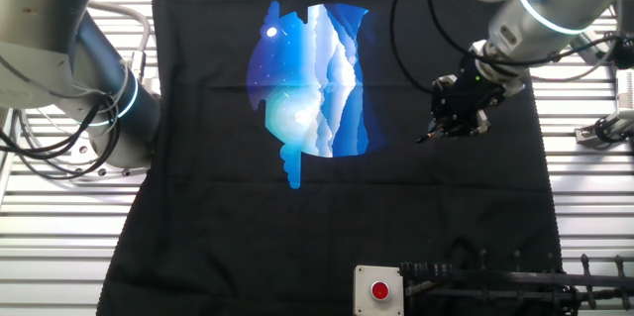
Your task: Place the brush on the pen rack
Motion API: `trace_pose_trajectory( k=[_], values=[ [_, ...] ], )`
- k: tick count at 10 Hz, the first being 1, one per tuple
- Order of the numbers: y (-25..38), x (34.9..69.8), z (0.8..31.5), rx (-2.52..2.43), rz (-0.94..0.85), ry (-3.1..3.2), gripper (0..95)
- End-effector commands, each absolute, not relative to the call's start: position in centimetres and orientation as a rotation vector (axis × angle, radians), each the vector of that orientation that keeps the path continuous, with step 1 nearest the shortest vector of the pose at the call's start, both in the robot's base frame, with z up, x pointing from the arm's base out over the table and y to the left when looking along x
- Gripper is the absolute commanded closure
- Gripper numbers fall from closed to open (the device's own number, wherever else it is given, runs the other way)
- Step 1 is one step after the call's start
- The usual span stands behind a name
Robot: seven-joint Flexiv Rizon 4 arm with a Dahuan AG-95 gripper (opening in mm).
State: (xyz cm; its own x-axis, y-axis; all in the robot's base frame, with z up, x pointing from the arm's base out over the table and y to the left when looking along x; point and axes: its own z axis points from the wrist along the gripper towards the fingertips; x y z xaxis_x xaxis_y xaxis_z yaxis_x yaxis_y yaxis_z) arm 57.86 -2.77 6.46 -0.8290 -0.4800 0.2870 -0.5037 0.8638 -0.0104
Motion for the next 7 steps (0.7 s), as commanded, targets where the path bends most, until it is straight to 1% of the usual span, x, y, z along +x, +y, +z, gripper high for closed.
trace_pose_trajectory(
  k=[1, 3, 7],
  values=[
    [-3.2, 58.2, 7.6, 0.781, 0.124, -2.757, 95.0],
    [-3.6, 58.4, 8.7, 0.841, 0.134, -2.743, 95.0],
    [-3.8, 58.9, 9.7, 0.973, 0.168, -2.679, 95.0]
  ],
)
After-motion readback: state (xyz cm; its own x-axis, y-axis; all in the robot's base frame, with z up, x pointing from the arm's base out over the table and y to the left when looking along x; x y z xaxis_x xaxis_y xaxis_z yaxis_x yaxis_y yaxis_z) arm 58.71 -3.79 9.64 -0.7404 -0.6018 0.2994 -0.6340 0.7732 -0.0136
